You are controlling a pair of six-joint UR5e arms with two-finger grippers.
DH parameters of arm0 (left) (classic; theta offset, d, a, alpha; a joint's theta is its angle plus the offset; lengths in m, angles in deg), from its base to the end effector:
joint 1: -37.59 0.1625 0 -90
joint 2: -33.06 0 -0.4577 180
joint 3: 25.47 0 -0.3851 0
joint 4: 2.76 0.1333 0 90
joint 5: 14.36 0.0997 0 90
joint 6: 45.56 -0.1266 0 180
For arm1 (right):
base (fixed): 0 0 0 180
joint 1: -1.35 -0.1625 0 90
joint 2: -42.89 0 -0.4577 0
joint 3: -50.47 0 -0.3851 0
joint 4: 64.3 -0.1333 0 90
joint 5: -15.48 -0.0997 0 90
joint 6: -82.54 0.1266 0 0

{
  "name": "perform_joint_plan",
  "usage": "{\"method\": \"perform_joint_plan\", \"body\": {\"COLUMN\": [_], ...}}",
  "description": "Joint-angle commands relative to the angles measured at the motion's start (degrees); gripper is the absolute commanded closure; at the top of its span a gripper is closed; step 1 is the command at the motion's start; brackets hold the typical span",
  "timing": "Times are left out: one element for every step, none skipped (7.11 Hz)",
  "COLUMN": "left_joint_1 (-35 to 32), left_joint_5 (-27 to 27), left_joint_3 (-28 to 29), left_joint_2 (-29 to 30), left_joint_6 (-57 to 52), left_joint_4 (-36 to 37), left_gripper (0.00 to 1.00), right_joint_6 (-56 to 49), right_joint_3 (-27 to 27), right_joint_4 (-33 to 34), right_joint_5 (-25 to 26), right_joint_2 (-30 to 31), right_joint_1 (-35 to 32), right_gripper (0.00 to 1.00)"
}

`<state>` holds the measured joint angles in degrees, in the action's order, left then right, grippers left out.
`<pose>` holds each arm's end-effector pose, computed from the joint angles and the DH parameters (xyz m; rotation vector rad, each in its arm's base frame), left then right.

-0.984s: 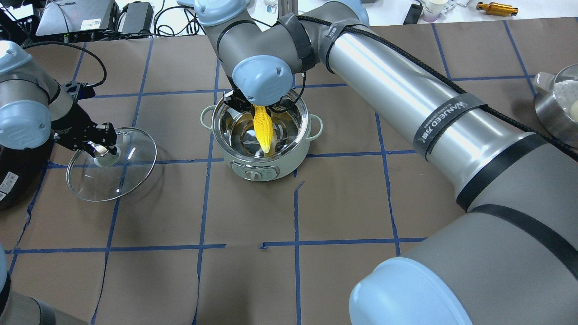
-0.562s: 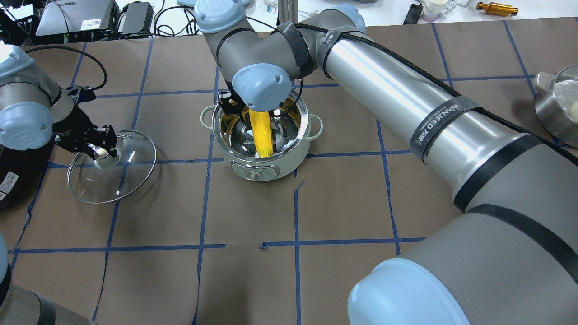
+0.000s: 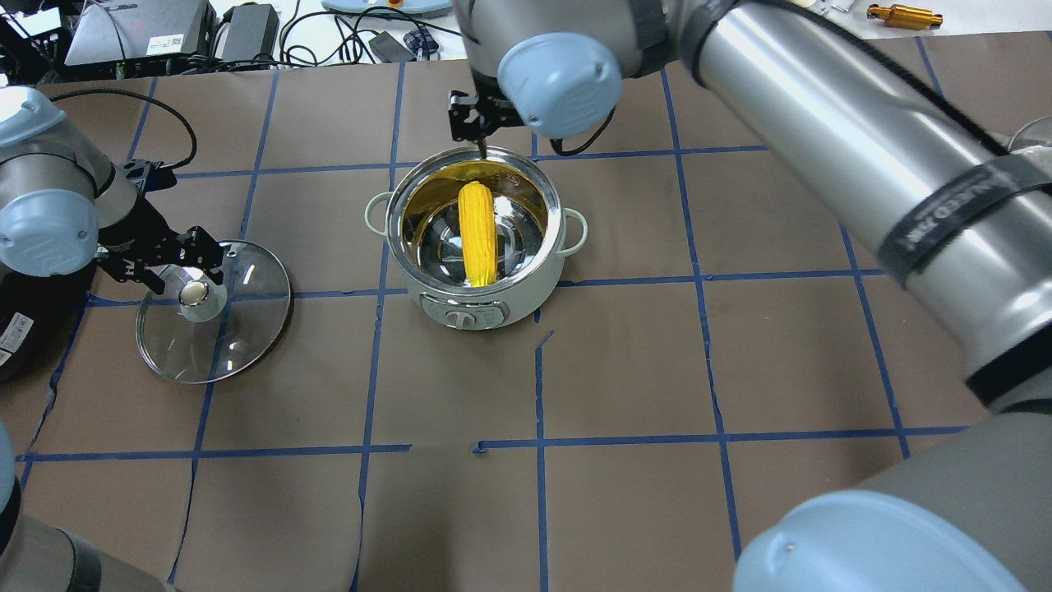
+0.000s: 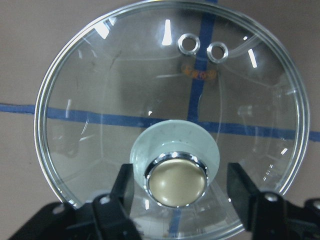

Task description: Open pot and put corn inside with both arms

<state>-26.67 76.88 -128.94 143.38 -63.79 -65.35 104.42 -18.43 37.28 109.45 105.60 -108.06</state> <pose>0.1273 -0.5647 0.2407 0.2021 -3.1086 -0.1736 0.3514 -0.6224 0.4114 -0.0720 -3.1042 0.1747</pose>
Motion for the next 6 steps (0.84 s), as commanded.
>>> {"method": "perform_joint_plan", "body": {"left_joint_1": [-1.1,-4.4,-9.3,-15.8,-21.6,-24.5], "left_joint_5": [-0.5,-0.5,-0.5,-0.3,0.2,0.6], "left_joint_3": [0.7,2.5,7.7,15.6,21.9,24.2], "left_joint_2": [-2.0,-4.1,-6.1,-7.3,-8.1,-10.1], "left_joint_6": [0.5,5.3,11.9,19.9,22.9,24.5], "left_joint_4": [-0.5,-4.4,-12.0,-21.1,-27.7,-30.0], "left_gripper": [0.00,0.00,0.00,0.00,0.00,0.00], "right_joint_6": [-5.7,-10.5,-15.0,-15.9,-21.7,-26.7], "right_joint_3": [-6.0,-10.6,-15.4,-18.6,-20.4,-20.7], "right_joint_4": [-2.2,-2.3,-2.3,-2.5,-5.2,-8.0], "right_joint_5": [0.0,0.0,0.0,-0.1,-1.2,-1.2], "right_joint_2": [6.0,10.7,15.4,18.7,20.7,23.1], "right_joint_1": [9.9,13.8,17.1,19.1,20.6,22.2], "right_gripper": [0.00,0.00,0.00,0.00,0.00,0.00]}}
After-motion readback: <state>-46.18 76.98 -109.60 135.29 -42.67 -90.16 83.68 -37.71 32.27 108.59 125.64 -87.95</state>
